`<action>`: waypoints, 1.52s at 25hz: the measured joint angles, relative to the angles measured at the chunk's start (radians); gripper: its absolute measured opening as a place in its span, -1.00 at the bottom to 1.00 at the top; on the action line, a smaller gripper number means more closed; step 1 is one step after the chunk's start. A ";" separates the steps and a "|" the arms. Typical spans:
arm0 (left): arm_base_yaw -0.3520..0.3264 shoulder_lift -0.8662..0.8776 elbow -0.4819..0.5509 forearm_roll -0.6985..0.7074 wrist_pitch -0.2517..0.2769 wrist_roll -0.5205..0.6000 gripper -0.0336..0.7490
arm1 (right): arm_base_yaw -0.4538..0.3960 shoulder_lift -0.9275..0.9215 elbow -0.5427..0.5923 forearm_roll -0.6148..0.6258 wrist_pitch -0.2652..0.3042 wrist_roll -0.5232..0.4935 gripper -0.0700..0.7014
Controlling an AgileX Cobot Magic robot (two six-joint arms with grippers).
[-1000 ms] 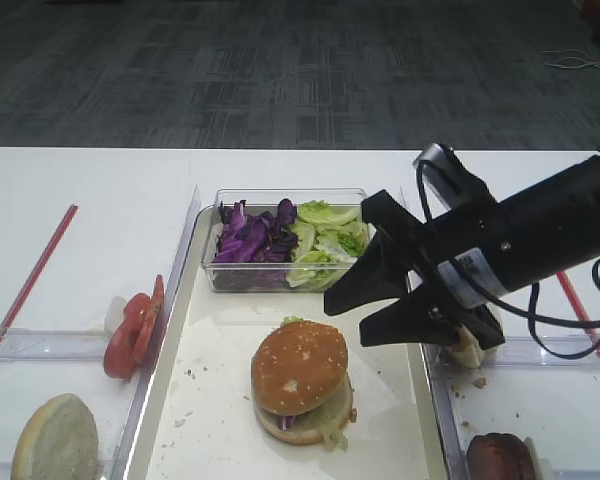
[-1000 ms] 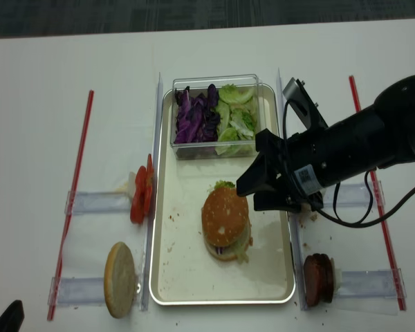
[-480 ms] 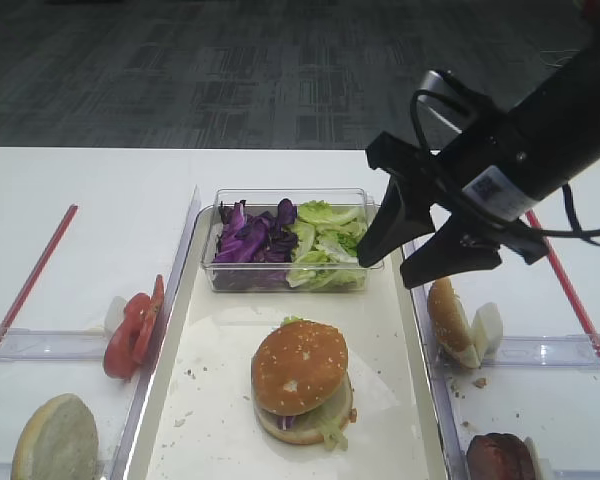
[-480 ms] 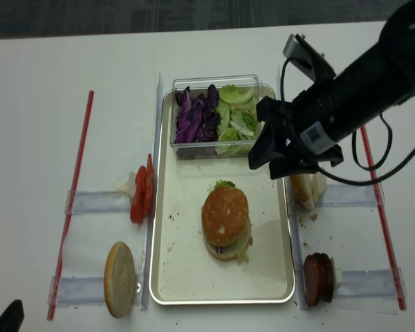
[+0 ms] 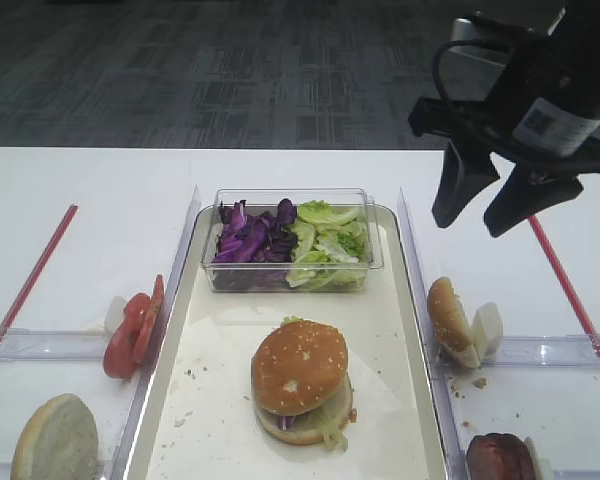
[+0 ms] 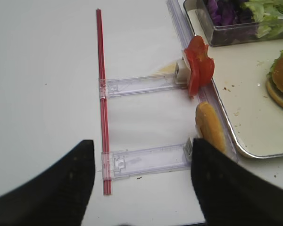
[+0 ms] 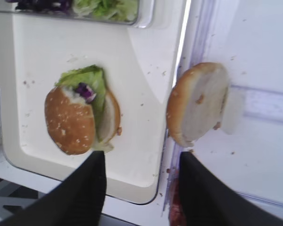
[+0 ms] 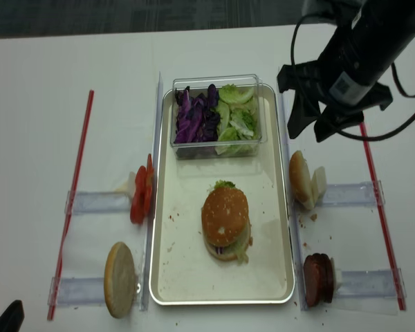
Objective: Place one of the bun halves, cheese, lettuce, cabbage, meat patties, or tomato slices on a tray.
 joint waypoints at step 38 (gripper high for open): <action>0.000 0.000 0.000 0.000 0.000 0.000 0.16 | -0.338 -0.002 -0.029 -0.299 0.010 -0.070 0.17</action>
